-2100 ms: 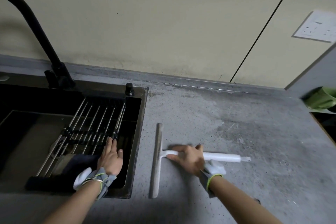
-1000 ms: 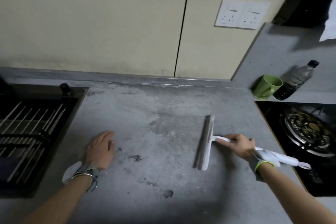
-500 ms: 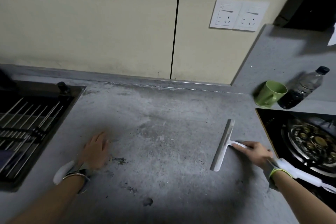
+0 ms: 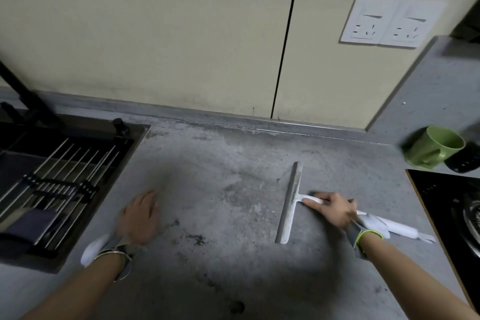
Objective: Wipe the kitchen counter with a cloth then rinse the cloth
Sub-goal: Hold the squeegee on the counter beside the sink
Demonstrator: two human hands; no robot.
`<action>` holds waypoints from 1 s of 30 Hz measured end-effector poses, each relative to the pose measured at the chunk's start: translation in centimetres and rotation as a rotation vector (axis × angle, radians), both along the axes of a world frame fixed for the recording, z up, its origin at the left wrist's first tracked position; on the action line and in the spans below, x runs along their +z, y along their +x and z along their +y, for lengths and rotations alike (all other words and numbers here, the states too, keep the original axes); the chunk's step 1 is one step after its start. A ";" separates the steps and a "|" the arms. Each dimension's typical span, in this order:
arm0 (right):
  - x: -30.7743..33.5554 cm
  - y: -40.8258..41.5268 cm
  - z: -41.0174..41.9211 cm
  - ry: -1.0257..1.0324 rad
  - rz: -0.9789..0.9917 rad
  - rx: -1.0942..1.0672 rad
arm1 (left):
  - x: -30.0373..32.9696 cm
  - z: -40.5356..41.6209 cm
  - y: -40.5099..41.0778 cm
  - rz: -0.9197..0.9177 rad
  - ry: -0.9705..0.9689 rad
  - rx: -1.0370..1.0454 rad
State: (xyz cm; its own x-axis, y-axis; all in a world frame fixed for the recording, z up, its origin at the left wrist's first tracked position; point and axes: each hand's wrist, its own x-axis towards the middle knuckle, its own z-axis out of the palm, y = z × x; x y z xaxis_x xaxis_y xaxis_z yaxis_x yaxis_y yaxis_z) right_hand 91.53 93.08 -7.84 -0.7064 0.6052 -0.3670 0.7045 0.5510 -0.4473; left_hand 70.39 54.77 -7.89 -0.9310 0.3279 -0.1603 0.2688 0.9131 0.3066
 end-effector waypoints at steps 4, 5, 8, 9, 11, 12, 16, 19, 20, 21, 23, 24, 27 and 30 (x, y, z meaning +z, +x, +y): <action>-0.3 -4.2 -2.9 0.005 -0.010 0.053 | 0.0 -1.3 -2.1 -0.005 -0.023 0.019; -0.4 -5.3 -3.8 0.017 -0.014 0.062 | 0.0 -1.7 -2.8 -0.013 -0.020 0.021; -0.3 -7.3 -5.7 0.058 -0.015 0.094 | 0.0 -2.6 -4.1 -0.027 -0.003 0.026; -0.3 -8.1 -6.5 0.069 -0.016 0.097 | -0.1 -3.2 -4.7 -0.023 0.001 0.028; -0.2 -9.5 -8.1 0.079 -0.016 0.102 | -0.2 -4.4 -6.2 -0.015 0.000 0.021; -0.1 -10.2 -8.9 0.078 -0.022 0.106 | -0.4 -5.1 -7.0 -0.020 0.003 0.024; -0.1 -12.8 -12.4 0.081 -0.029 0.120 | -1.4 -8.1 -9.6 -0.046 -0.003 0.052; 0.0 -14.0 -14.6 0.079 -0.023 0.132 | -2.2 -10.0 -10.8 -0.059 -0.007 0.089; 0.0 -14.8 -15.7 0.078 -0.020 0.137 | -2.4 -11.0 -11.4 -0.071 -0.008 0.099; 0.0 -14.9 -16.1 0.073 -0.014 0.136 | -2.6 -11.2 -11.6 -0.088 -0.017 0.110; 0.0 -15.9 -18.0 0.072 -0.015 0.148 | -3.0 -12.7 -12.7 -0.109 -0.030 0.125; 0.0 -16.3 -18.8 0.071 -0.020 0.151 | -3.3 -13.4 -13.2 -0.111 -0.035 0.125; 0.1 -17.3 -21.3 0.027 -0.043 0.158 | -4.5 -15.2 -14.3 -0.136 -0.019 0.112; 0.0 -18.4 -23.6 0.019 -0.046 0.184 | -5.4 -16.0 -15.0 -0.178 0.036 0.100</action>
State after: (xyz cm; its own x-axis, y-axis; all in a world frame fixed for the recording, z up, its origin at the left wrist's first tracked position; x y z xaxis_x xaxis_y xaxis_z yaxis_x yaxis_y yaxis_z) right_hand 73.12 69.50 -7.87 -0.7889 0.4743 -0.3907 0.6100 0.6808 -0.4053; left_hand 55.40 38.72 -13.33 -0.9171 0.2439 -0.3154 0.1159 0.9200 0.3744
